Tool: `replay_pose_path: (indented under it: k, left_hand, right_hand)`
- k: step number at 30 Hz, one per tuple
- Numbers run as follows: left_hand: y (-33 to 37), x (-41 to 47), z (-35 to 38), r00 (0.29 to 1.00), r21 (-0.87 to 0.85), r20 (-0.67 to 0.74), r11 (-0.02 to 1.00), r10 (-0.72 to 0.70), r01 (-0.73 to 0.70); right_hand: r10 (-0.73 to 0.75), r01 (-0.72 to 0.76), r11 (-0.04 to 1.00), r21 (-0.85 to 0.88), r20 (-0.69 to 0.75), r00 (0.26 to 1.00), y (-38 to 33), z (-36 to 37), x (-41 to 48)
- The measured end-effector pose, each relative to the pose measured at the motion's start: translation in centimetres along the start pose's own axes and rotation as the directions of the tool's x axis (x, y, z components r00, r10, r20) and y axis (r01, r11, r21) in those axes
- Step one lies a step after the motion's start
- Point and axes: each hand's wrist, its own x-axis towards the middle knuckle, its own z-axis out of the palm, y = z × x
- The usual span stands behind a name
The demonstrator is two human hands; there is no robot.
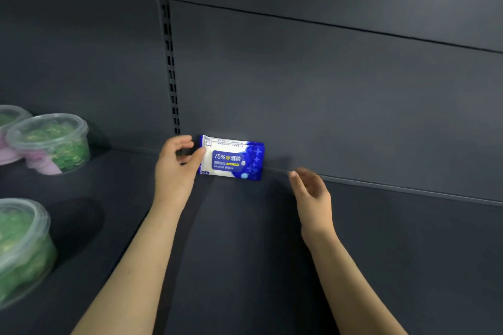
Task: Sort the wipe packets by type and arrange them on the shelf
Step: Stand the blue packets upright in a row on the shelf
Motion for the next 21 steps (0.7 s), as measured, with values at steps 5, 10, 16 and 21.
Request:
replay_pose_path:
  k: [5,10,16,21]
  left_hand:
    - [3.5,-6.6,2.4,0.998,-0.098,0.057,0.995,-0.017,0.023]
    - [7.3,-14.9,8.1,0.973,-0.186,0.226,0.979,-0.041,0.084]
    - [12.6,-28.9,16.4,0.860,-0.225,0.505,0.951,-0.074,0.214]
    - [17.0,-43.1,24.0,0.671,-0.219,0.740,0.926,-0.048,0.308]
  right_hand:
    - [0.044,-0.041,0.994,0.101,-0.037,0.998,-1.7,-7.9,-2.9]
    - [0.030,-0.007,0.989,0.149,-0.150,0.988,-3.1,-18.8,-7.1]
    - [0.019,0.030,0.989,0.145,-0.326,0.945,-3.2,-35.5,-15.2]
    - [0.056,0.015,0.991,0.129,-0.525,0.849,-2.1,-49.4,-23.6]
